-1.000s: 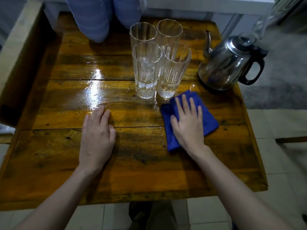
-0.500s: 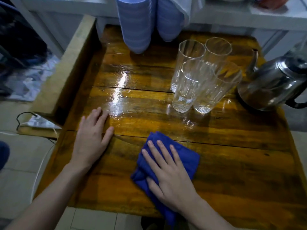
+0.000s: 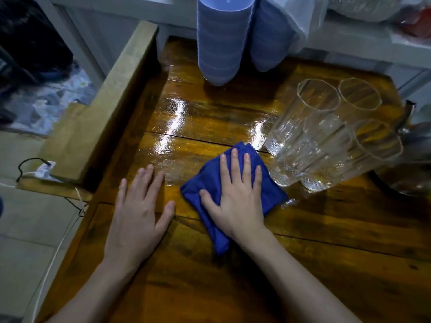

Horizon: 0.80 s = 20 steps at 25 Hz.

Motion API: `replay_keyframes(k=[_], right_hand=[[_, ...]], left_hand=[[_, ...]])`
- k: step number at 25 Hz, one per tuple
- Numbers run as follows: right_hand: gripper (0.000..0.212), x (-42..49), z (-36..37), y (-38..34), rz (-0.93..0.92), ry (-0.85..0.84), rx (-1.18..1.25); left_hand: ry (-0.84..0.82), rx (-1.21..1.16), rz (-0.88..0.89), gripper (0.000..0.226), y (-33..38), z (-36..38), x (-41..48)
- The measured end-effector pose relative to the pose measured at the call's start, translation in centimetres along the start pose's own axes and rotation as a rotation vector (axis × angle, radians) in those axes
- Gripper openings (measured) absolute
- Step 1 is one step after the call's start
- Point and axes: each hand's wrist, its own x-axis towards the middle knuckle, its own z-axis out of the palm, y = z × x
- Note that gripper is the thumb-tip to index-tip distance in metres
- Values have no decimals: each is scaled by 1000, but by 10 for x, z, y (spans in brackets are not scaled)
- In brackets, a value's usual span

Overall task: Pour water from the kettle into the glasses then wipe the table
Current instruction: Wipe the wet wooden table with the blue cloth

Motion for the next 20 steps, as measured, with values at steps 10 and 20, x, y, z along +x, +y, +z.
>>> replay_keyframes(k=[10,20], right_hand=[[75,85,3,-16,8,55,-24],[61,174,2,-55,-359,-81,-46]], left_hand=[[-68,59,-16,66,3,-5,2],[-6,-94,-77,64,-4,-1,2]])
